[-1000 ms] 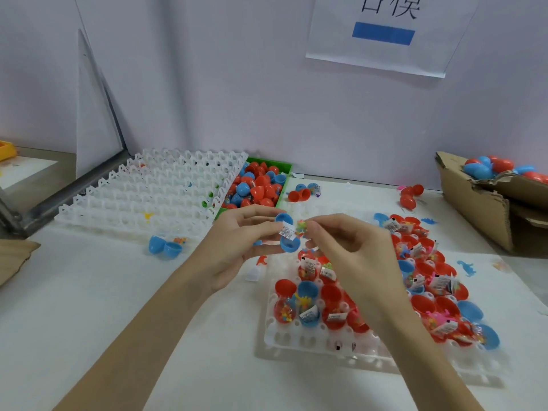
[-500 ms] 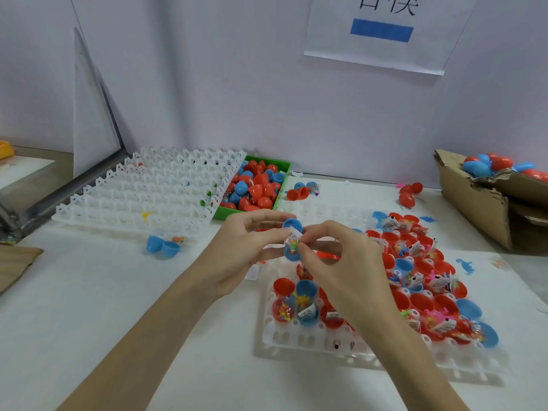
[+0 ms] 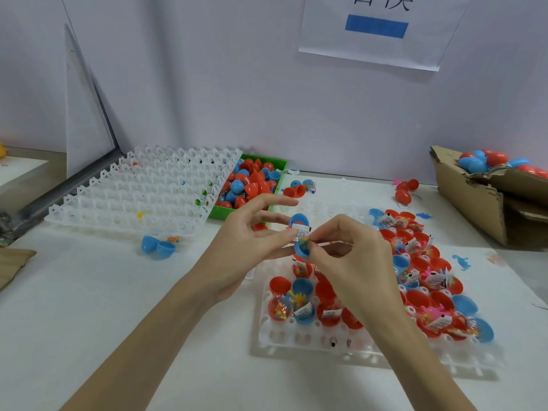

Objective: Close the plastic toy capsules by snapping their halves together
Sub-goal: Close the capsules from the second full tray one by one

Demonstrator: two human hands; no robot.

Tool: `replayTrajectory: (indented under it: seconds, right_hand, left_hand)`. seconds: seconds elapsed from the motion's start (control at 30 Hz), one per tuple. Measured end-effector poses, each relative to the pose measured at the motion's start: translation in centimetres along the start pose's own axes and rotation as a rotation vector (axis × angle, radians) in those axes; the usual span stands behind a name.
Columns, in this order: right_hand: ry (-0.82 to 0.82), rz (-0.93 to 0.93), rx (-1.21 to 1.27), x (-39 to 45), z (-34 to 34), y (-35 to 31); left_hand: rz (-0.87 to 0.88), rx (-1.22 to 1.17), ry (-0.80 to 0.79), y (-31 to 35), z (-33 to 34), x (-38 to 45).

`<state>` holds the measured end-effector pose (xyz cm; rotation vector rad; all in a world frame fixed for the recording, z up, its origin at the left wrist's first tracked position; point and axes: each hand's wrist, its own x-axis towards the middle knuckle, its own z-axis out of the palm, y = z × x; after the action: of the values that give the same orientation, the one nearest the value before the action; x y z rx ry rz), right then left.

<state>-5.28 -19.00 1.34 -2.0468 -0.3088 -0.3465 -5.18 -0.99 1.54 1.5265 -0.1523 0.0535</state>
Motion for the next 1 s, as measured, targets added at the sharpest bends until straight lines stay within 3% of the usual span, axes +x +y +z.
replayTrajectory:
  seconds: [0.23,0.77,0.9,1.0]
  right_hand:
    - [-0.04,-0.004,-0.013,0.01,-0.24,-0.04]
    - [-0.016,0.086,0.08,-0.01,0.04,0.07]
    - [-0.03,0.056,0.097,-0.13,0.22,-0.13]
    - [-0.071,0.008,0.084,-0.23,0.41,-0.27]
  left_hand:
    - [0.182,0.443,0.064,-0.69,0.41,-0.14]
    - [0.104,0.323,0.216,-0.74,0.74,-0.03]
    - [0.183,0.448,0.301,-0.94,0.51,-0.07]
    - [0.136,0.437,0.254,-0.87,0.48,0.03]
